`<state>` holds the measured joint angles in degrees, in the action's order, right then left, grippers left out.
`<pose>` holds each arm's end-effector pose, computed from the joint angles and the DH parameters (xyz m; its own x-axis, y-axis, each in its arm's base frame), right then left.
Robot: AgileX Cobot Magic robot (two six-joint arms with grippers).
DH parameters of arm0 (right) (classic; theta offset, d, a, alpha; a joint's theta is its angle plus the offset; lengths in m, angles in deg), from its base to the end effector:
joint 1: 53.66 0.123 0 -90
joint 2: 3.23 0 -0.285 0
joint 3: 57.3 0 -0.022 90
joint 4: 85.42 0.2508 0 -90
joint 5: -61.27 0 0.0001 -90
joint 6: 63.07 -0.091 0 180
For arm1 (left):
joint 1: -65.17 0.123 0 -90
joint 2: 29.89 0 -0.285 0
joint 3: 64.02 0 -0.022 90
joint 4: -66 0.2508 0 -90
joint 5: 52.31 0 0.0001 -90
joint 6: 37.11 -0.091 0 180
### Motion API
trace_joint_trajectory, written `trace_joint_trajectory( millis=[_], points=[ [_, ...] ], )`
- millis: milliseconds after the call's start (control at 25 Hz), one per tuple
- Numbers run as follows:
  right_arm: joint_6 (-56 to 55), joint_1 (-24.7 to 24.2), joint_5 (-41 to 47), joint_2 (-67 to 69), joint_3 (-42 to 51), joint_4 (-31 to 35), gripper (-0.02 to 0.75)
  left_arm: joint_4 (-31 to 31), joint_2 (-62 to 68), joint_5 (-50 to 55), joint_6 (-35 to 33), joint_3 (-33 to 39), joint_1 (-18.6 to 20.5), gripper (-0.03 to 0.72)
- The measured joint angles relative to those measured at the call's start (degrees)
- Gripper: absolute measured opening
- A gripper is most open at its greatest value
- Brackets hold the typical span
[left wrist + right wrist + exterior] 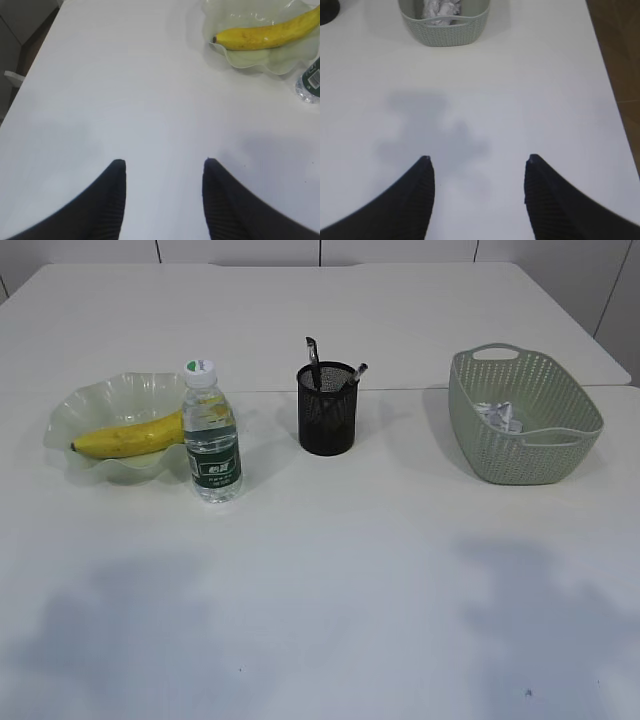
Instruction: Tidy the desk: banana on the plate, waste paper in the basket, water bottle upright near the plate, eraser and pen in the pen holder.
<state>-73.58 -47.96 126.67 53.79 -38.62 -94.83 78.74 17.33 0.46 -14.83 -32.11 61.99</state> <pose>0.1399 0.0004 0.3755 -0.7667 0.0371 -0.6410 0.0834 0.9956 -0.0422 0.1166 0.0095 0.3420 -0.6175 -0.2124 -0.7573 -0.2394 0.9679 -0.0762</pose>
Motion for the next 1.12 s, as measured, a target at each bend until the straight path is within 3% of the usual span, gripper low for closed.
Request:
trace_joint_trajectory(
  millis=[240,480,680,1120],
  points=[
    [-1.55,0.0,6.23,-11.81,0.67,-4.86,0.432,-0.58,-11.33,1.74,-1.0,3.95,-3.3,0.349],
    [-1.94,0.0,7.24,-22.88,0.67,-5.75,0.433,-2.81,-23.46,7.85,-3.02,5.99,-3.6,0.349],
    [-2.44,0.0,7.63,-30.19,0.67,-1.17,0.433,-6.95,-31.0,13.82,-7.48,5.99,-3.6,0.349],
    [-0.11,0.0,7.98,-38.67,0.67,4.24,0.433,-8.47,-39.15,19.82,-9.82,6.19,-3.6,0.348]
  ],
)
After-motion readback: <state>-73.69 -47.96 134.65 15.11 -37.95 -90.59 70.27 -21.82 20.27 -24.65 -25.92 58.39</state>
